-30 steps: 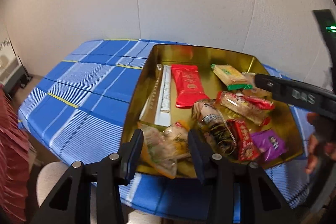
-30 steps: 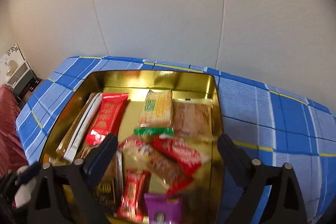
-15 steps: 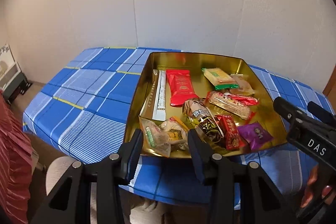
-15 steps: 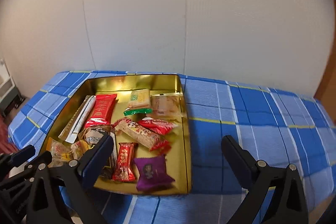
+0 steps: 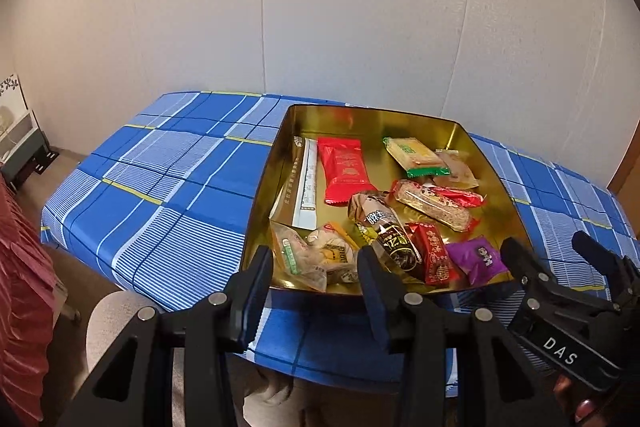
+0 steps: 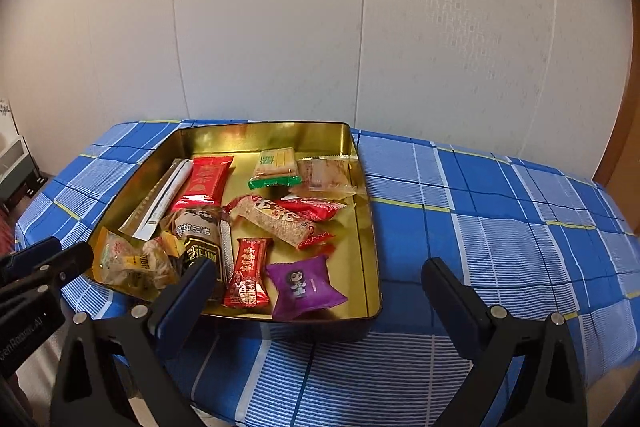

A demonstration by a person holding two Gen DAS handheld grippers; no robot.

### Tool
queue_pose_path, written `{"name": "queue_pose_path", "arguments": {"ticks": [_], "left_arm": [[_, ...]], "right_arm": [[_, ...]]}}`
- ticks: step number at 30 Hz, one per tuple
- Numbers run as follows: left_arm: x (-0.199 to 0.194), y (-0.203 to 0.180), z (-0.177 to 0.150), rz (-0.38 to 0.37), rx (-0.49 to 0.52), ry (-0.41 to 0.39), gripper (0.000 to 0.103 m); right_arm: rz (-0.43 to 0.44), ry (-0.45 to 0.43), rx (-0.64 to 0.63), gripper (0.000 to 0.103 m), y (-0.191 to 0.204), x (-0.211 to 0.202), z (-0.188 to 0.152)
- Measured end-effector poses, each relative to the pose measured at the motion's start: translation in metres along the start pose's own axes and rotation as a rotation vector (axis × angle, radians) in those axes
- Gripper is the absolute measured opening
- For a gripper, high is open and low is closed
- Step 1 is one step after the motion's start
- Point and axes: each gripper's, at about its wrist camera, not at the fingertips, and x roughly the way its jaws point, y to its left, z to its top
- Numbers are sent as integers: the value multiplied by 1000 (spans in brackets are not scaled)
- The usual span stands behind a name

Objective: Organize snacks

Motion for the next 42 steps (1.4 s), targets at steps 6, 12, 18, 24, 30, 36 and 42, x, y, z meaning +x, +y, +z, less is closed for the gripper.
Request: {"name": "queue_pose_path", "arguments": {"ticks": [6,12,18,24,30,36,42], "left_arm": [[-1,-5,-3,-9,19,2,44],[-3,-9,-4,-18,34,-5,44],[-3,-10,-3,-21,40,-9,44],[-3,-9,-3,-21,37,-7,44],[-2,-9,-3,-22,35,1,44],[-1,-8,-3,-17,34,2,44],[-1,-11,-4,-17,50,9,44]], "right_arm": [[0,0,6,103,-3,-1,0],[1,-6,8,103,-6,-2,1],[5,-3,13,103,-8,-2,1],[5,1,13,103,-7,-1,0],[7,4,9,103,-5,0,-1],[2,9,11,103,-3,0,-1],[-1,10,14,103,-1,1,-1]]}}
